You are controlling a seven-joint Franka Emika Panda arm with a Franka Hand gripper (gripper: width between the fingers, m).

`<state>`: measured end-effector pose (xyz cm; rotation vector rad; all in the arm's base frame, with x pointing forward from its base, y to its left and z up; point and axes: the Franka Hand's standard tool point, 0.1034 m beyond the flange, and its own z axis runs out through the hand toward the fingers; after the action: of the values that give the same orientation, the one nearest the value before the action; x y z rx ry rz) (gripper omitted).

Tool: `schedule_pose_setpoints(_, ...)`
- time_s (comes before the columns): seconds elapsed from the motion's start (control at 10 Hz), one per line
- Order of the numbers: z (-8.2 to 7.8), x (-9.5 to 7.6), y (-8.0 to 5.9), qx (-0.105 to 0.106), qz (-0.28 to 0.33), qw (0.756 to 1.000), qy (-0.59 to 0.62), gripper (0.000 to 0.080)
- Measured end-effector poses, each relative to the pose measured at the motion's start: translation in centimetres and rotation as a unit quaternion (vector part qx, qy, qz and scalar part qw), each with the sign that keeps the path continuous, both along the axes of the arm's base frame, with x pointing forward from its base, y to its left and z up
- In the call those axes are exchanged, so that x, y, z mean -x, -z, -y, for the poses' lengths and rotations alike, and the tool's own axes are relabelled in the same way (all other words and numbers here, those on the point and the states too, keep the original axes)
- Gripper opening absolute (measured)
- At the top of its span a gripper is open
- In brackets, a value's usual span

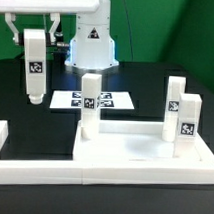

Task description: Assemble desk

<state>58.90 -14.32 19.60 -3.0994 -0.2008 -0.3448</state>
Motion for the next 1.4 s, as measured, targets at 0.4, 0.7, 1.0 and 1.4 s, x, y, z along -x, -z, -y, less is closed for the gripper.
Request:
schedule_pose_setpoints(0.4,-5.1,-2.9,1.1,-0.026,0.032,0.997,0.059,0.0290)
schedule_pose_setpoints(0.7,-7.9,-4.0,0.5,-0.041,0.040,0.994,0.092,0.0290)
schedule_pose_setpoints(1.0,-7.8,-4.0,0.6,-0.041,0.039,0.994,0.094,0.0290)
schedule_pose_setpoints(1.4,-7.3,-5.4,2.1,-0.015,0.098,0.990,0.100,0.0290)
